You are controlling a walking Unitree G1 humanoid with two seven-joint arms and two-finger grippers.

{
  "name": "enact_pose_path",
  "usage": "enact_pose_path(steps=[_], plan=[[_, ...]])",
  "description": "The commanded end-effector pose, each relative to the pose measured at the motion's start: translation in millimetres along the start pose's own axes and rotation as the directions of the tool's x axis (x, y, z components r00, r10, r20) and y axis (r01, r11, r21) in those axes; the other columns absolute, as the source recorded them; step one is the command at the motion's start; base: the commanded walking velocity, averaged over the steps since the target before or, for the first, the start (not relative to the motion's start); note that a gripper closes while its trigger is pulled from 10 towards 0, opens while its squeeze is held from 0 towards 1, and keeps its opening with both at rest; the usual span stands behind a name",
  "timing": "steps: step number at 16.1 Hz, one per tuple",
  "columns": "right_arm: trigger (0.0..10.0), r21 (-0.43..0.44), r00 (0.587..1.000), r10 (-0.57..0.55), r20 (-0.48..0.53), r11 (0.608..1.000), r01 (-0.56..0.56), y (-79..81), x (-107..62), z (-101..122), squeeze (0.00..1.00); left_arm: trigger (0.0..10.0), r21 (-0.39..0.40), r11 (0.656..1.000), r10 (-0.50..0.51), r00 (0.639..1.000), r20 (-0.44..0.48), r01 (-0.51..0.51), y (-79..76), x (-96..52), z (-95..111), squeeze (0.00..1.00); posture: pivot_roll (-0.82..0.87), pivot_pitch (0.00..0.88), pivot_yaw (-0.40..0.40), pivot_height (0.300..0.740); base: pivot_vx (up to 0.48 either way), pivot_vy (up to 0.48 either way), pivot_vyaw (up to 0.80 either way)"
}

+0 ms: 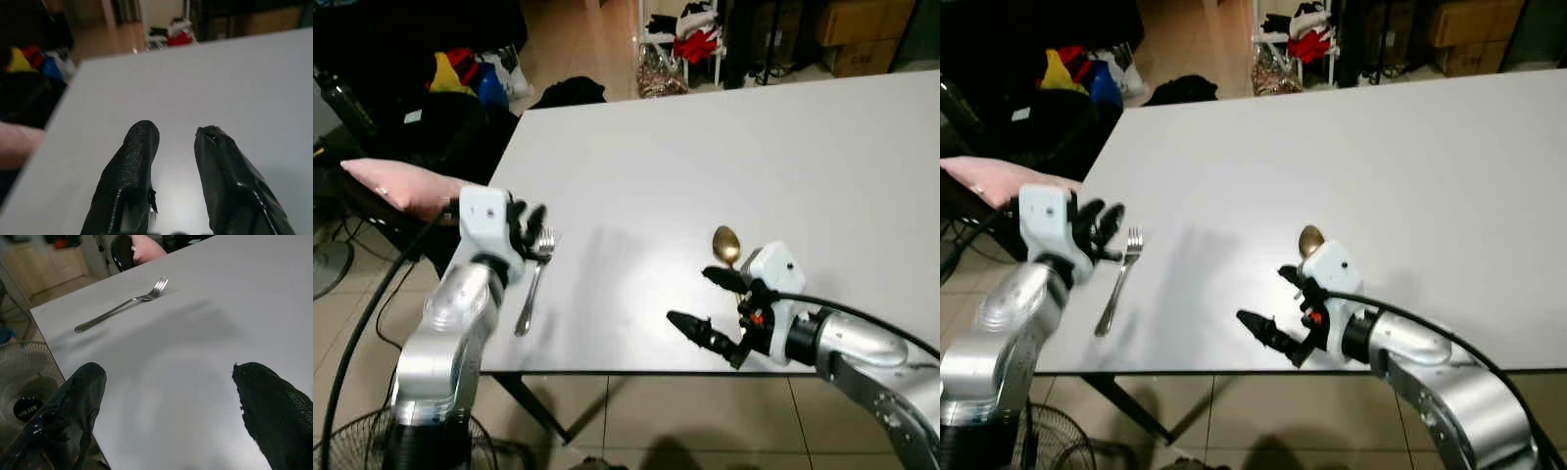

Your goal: Setting the table

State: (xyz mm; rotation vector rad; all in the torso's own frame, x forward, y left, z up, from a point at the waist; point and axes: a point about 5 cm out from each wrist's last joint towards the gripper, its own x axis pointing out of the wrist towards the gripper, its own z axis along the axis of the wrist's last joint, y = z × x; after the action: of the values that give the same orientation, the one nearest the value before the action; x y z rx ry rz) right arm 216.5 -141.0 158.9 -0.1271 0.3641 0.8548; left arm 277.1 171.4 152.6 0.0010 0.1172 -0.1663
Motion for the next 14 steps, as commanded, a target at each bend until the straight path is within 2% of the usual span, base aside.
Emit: enact_pose_path(steps=[1, 2, 3, 4, 5, 6, 8, 9, 10, 11, 12, 13, 14], plan=[[10.0, 0.018, 0.998, -0.049, 0.025, 0.999, 0.049, 3.4, 1.6, -1, 0.00, 10.0, 0.018, 1.000, -0.001, 1.000, -0.004, 0.001, -4.0, -15.9, -4, 0.00, -0.16, 0.000, 0.168, 0.740, 0.000, 0.000, 0.00], [10.0, 0.055, 0.988, -0.145, 0.057, 0.988, 0.142, 2.0, 4.6, -2, 0.00, 10.0, 0.043, 0.999, 0.022, 0.999, 0.029, -0.023, -8.9, -34.4, -8, 0.00, -0.16, 0.000, 0.162, 0.740, 0.000, 0.000, 0.00], [10.0, 0.061, 0.966, -0.241, 0.092, 0.970, 0.236, -1.7, 7.1, -1, 0.00, 10.0, 0.040, 0.997, 0.058, 0.998, 0.030, -0.059, -9.1, -41.5, -10, 0.00, -0.15, 0.000, 0.155, 0.740, 0.000, 0.000, 0.00], [10.0, 0.096, 0.935, -0.334, 0.116, 0.941, 0.324, -6.6, 9.6, -1, 0.00, 10.0, 0.040, 0.996, 0.083, 0.996, 0.029, -0.084, -9.1, -46.1, -11, 0.00, -0.14, 0.000, 0.146, 0.740, 0.000, -0.386, 0.00], [10.0, 0.144, 0.915, -0.383, 0.127, 0.920, 0.365, -8.4, 10.7, -4, 0.00, 10.0, 0.037, 0.996, 0.079, 0.996, 0.028, -0.080, -11.1, -49.9, -12, 0.00, -0.13, 0.000, 0.139, 0.740, 0.000, -0.469, 0.00], [10.0, 0.171, 0.882, -0.456, 0.121, 0.885, 0.434, -12.6, 11.1, -10, 0.00, 10.0, 0.065, 0.995, 0.080, 0.997, 0.018, -0.081, -12.6, -53.0, -13, 0.00, -0.11, 0.000, 0.131, 0.740, 0.000, -0.480, 0.00], [10.0, 0.184, 0.832, -0.543, 0.116, 0.835, 0.519, -21.0, 12.4, -19, 0.00, 10.0, 0.059, 0.993, 0.100, 0.995, 0.028, -0.101, -13.0, -57.7, -12, 0.00, -0.07, 0.000, 0.112, 0.740, 0.000, -0.480, 0.00], [10.0, 0.181, 0.827, -0.551, 0.113, 0.830, 0.528, -22.1, 12.2, -21, 0.00, 10.0, 0.059, 0.992, 0.106, 0.994, 0.021, -0.107, -13.4, -58.9, -15, 0.00, -0.07, 0.000, 0.112, 0.740, 0.000, -0.480, 0.00], [10.0, 0.210, 0.822, -0.555, 0.127, 0.825, 0.525, -22.8, 10.6, -17, 0.63, 10.0, 0.056, 0.991, 0.120, 0.992, 0.030, -0.121, -15.5, -64.5, -11, 0.04, -0.06, 0.014, 0.093, 0.740, 0.000, -0.480, 0.00], [10.0, 0.222, 0.828, -0.538, 0.155, 0.836, 0.502, -20.4, 10.6, -13, 1.00, 10.0, 0.026, 0.992, 0.125, 0.992, 0.033, -0.126, -17.0, -68.7, -10, 0.05, -0.05, 0.004, 0.096, 0.740, 0.000, -0.480, 0.00], [10.0, 0.201, 0.840, -0.516, 0.168, 0.852, 0.483, -17.8, 12.4, -12, 1.00, 10.0, 0.027, 0.993, 0.114, 0.993, 0.015, -0.115, -19.4, -71.0, -13, 0.11, -0.05, 0.012, 0.096, 0.740, 0.000, -0.480, 0.00], [10.0, 0.175, 0.839, -0.512, 0.181, 0.857, 0.485, -15.3, 12.3, -12, 1.00, 10.0, 0.032, 0.994, 0.106, 0.994, 0.007, -0.106, -22.6, -74.7, -14, 0.09, -0.04, 0.014, 0.093, 0.740, 0.000, -0.480, 0.00], [10.0, 0.120, 0.815, -0.524, 0.246, 0.851, 0.511, -14.2, 10.4, -8, 1.00, 10.0, 0.038, 0.994, 0.103, 0.994, 0.018, -0.104, -23.3, -77.1, -13, 0.07, -0.05, 0.017, 0.097, 0.740, 0.000, -0.480, 0.00]])
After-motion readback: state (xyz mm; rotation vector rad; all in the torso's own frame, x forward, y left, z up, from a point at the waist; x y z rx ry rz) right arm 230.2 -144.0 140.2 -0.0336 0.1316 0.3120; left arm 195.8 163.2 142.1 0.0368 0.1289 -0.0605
